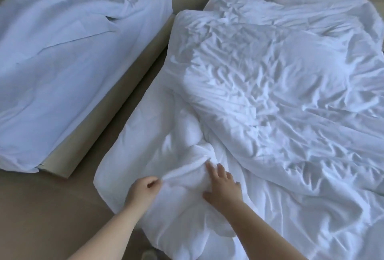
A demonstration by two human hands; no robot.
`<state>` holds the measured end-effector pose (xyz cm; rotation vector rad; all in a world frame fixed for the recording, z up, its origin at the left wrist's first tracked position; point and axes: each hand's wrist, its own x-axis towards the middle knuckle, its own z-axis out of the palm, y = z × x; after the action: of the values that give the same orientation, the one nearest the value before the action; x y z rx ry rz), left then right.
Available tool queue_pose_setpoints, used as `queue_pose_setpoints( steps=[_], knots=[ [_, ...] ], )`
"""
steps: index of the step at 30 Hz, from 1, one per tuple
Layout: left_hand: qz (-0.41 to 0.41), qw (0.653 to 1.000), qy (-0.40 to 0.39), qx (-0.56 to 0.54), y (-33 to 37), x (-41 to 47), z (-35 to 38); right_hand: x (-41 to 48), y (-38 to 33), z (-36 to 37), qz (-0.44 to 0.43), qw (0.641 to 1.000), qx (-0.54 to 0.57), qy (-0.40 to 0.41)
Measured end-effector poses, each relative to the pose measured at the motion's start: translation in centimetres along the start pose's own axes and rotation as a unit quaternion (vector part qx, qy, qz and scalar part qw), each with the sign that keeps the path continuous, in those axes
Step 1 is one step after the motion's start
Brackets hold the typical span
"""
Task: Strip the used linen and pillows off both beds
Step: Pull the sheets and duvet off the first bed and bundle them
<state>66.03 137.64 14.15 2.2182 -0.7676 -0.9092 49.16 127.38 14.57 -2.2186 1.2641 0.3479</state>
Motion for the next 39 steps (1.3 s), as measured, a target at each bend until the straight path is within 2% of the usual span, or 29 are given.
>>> queue_pose_setpoints(
  steps=[1, 3, 6, 9, 12, 17, 22, 29, 32, 39],
  knots=[
    [-0.018, 0.999, 0.037, 0.026, -0.8, 1.6, -1.2, 0.5, 0.5, 0.8, 0.030, 1.000, 0.004, 0.001],
    [-0.074, 0.996, 0.029, 0.042, -2.5, 5.1, -3.1, 1.1, 1.1, 1.9, 0.076, 0.997, 0.004, 0.005],
    [-0.118, 0.984, -0.102, 0.085, -4.8, 10.3, -4.5, 1.5, 0.7, 2.7, 0.117, 0.992, 0.023, 0.041],
    [-0.079, 0.967, -0.211, 0.121, -5.9, 13.3, -3.6, 1.6, -0.9, 2.8, 0.167, 0.982, 0.047, 0.073],
    [-0.045, 0.964, -0.250, 0.077, -5.3, 14.6, -1.4, 1.4, -2.0, 2.9, 0.216, 0.969, 0.075, 0.095],
    [-0.118, 0.974, -0.194, -0.023, -3.7, 15.2, -0.9, -0.3, -3.6, 3.0, 0.267, 0.951, 0.095, 0.119],
    [-0.080, 0.985, -0.132, -0.081, -3.4, 14.4, -5.1, -2.3, -5.3, 4.5, 0.295, 0.935, 0.141, 0.135],
    [-0.010, 0.995, -0.018, -0.100, -4.3, 10.1, -15.0, -5.9, -10.2, 7.1, 0.225, 0.941, 0.196, 0.161],
    [0.011, 0.996, 0.013, -0.089, -6.9, 8.0, -18.6, -7.0, -12.8, 10.0, 0.187, 0.952, 0.206, 0.127],
    [0.034, 0.992, 0.110, -0.046, -14.0, 4.6, -27.5, -7.2, -19.5, 15.1, 0.153, 0.979, 0.129, -0.027]
  ],
)
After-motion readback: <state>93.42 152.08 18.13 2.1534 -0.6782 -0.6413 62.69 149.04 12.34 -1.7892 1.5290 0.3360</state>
